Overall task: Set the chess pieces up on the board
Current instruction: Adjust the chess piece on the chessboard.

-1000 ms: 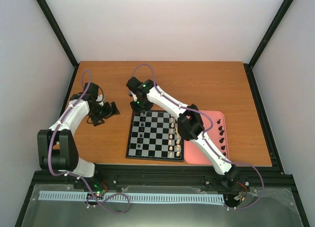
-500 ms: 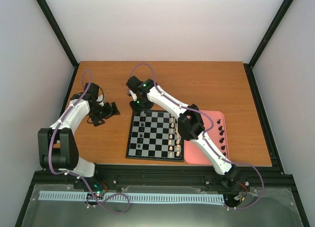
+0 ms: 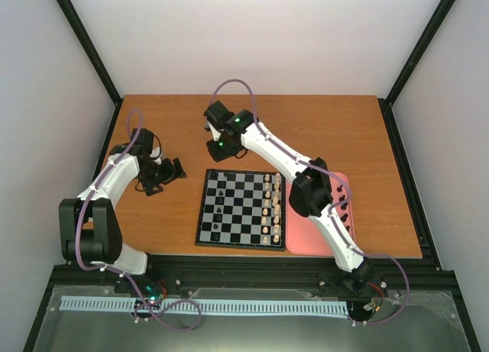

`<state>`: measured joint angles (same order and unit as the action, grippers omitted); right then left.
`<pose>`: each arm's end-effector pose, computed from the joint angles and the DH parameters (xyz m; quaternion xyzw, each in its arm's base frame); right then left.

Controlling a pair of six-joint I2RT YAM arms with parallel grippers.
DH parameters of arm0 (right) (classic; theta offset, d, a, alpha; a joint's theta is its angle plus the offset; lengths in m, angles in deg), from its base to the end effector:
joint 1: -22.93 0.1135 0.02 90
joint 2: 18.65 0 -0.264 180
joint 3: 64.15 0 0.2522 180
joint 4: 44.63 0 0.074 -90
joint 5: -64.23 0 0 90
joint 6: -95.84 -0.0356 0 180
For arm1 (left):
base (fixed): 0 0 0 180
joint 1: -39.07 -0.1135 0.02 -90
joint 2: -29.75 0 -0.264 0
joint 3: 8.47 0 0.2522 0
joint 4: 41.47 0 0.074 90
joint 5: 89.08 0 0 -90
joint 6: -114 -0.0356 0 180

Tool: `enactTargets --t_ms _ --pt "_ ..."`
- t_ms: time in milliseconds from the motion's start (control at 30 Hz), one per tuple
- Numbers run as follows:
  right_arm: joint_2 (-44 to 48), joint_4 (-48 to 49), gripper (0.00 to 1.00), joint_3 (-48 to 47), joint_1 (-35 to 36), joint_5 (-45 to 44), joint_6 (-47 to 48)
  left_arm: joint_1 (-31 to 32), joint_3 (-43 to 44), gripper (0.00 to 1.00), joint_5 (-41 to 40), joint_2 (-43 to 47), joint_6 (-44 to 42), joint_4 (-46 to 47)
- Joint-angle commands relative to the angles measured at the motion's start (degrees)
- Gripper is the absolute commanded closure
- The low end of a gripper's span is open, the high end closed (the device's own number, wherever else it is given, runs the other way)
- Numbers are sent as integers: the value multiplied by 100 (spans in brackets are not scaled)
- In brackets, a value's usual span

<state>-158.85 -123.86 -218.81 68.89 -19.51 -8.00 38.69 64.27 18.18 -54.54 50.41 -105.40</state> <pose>0.3543 0.3719 0.2465 -0.2810 0.9331 0.1549 0.1625 0.2680 -0.0088 0.2211 -0.2088 0.9585 -0.1732 0.0882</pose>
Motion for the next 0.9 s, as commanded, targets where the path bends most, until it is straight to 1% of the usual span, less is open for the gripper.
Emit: enactTargets --t_ms 0,33,67,100,367,633,733,867 --pt "495 104 83 433 -215 76 -269 -48 260 0 154 -52 58 43" --pt "528 112 92 520 -259 114 -315 -49 277 0 151 -62 45 36" --pt "543 108 96 613 -300 137 -358 -46 287 0 139 -62 34 22" --pt "568 124 97 704 -340 125 -374 -45 296 0 119 -70 27 10" --pt "326 -23 97 1057 -465 225 -269 -52 307 0 -4 -162 -26 -61" --pt "308 115 97 1526 -473 568 -208 -45 394 0 -20 -331 -40 -51" --pt "340 184 97 1848 -473 589 -194 -49 404 0 -18 -369 -38 -62" --pt "280 292 97 1848 -473 814 -137 -43 412 0 -36 -386 -40 -68"
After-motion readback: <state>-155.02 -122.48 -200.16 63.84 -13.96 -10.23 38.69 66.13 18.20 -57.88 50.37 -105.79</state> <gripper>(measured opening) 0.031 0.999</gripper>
